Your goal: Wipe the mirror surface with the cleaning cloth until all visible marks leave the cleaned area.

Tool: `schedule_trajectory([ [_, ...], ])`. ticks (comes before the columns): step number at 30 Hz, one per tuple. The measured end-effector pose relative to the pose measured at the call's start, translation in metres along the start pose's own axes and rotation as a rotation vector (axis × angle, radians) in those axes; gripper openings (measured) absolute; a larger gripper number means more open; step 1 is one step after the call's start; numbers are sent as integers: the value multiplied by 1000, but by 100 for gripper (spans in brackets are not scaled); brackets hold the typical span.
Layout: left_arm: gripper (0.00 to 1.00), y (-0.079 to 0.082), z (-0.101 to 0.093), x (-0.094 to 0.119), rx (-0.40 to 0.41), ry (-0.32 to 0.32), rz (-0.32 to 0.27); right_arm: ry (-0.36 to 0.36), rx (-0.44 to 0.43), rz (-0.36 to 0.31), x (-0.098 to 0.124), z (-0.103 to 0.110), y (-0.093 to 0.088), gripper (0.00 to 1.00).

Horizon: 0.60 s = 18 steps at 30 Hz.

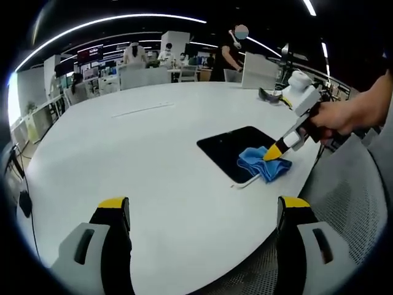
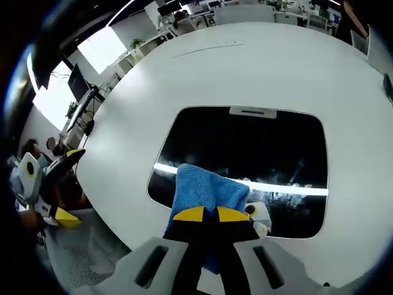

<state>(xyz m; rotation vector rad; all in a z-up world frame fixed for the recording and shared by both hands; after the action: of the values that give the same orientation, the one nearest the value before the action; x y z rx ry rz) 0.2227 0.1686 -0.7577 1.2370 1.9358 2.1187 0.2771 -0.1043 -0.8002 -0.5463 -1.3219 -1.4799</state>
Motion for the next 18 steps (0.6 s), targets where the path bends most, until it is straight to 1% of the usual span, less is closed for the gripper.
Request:
schedule_trajectory([
  [13,99,-1,-1,0,-7,-8,7,-11,-7,3,6,-8,-4,0],
  [18,99,-1,-1,0,-2,-9,5,-13,-4,6,5,-8,-3,0],
])
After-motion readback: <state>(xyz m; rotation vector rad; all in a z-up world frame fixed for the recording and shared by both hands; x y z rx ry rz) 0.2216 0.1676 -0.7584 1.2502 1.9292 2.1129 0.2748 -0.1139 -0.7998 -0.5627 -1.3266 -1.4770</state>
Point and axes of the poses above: the point that each gripper's makers call its tool centre point, and the gripper's own axes: x roughly backward along the fingers, z roughly to its left, y roughly out of its top, the point moved 8 cm from there along x, roughly backward along the fingers
